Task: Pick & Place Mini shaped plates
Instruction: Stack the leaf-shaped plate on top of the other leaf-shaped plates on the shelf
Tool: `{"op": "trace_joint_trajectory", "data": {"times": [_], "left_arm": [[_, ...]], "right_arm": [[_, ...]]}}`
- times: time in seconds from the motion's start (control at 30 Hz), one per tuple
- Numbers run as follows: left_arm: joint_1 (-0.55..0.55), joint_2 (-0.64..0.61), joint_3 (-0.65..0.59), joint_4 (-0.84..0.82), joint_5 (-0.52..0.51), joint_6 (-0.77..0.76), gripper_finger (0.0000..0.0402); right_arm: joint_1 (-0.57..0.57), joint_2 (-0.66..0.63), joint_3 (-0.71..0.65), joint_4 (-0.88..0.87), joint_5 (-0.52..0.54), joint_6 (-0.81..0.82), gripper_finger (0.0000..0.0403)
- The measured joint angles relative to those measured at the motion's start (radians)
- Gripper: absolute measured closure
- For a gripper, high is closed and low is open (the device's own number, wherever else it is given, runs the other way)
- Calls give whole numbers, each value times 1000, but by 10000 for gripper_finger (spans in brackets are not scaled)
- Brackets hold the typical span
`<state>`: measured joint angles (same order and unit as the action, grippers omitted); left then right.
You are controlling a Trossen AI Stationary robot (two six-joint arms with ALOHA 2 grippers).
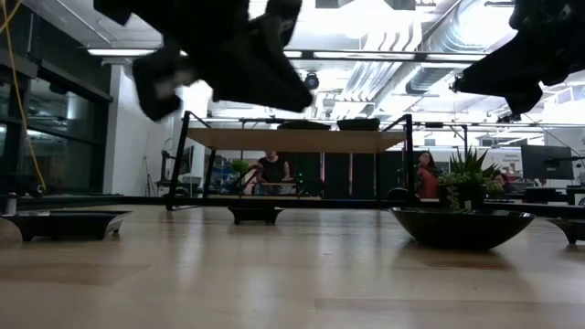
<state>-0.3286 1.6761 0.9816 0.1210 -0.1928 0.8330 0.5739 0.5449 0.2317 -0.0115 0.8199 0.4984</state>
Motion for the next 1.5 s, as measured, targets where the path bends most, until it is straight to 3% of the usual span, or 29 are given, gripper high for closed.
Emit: {"op": "trace_joint_trajectory", "data": {"times": [0.13,0.43,0.73,0.93,1.27,1.5], "left_arm": [[0,75,0,63,0,174,362],[1,156,0,180,48,288,356],[1,202,11,290,57,429,271],[1,293,100,287,45,620,239],[1,322,209,18,44,689,241],[2,322,211,58,50,716,241]], "right_arm": [[0,0,0,0,0,0,269],[0,1,0,-9,-2,2,269],[0,18,0,-14,-3,3,269],[0,31,0,-16,-2,26,269],[0,39,0,-15,-27,26,269],[0,39,0,-15,-27,26,269]]}}
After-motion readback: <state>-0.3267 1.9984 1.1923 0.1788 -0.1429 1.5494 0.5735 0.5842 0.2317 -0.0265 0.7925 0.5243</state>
